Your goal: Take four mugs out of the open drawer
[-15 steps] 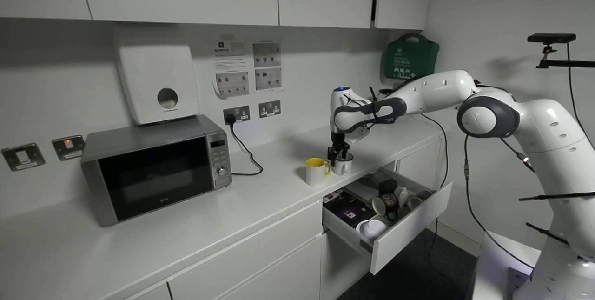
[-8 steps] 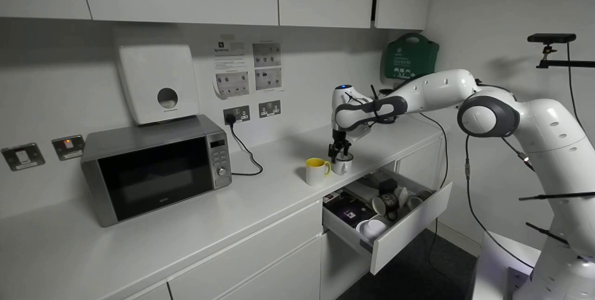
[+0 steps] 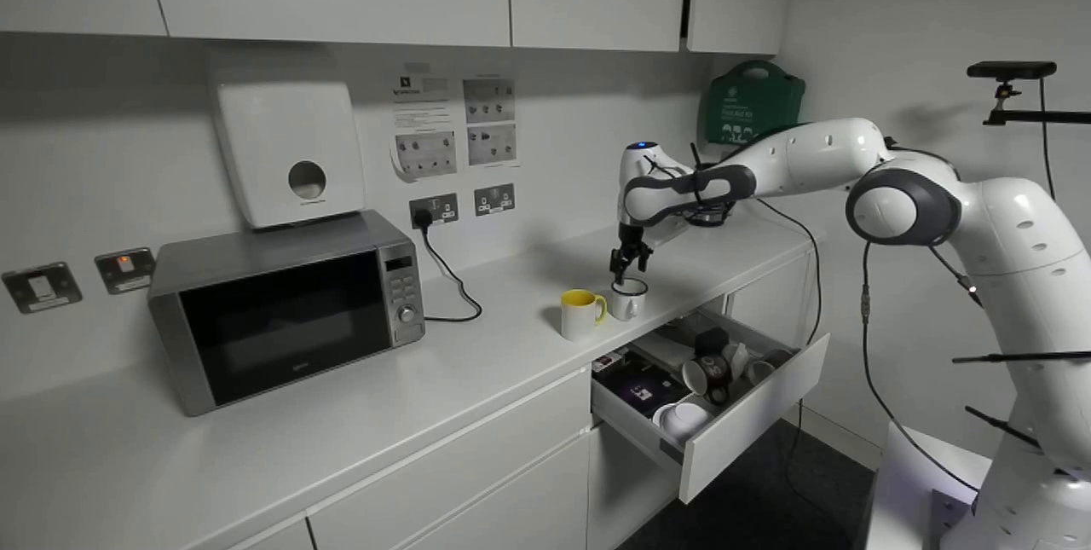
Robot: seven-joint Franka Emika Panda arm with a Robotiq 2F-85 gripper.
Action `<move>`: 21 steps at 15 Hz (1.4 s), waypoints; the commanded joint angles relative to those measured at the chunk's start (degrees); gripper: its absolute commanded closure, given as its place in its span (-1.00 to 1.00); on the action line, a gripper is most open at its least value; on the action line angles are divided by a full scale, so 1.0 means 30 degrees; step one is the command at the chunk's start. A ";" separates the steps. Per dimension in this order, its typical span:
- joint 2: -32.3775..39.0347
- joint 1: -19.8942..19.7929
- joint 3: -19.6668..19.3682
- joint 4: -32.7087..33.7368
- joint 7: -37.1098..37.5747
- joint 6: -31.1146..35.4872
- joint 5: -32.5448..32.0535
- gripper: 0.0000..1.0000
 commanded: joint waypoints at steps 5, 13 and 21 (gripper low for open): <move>-0.3236 -0.0303 -0.0422 -0.3050 0.0822 0.0180 0.0249 -1.00; -0.8029 -0.0302 -0.0646 -0.9915 0.2723 0.2660 0.0324 -1.00; -1.1159 -0.0471 -0.0931 -1.6455 0.3663 0.4843 0.1736 -1.00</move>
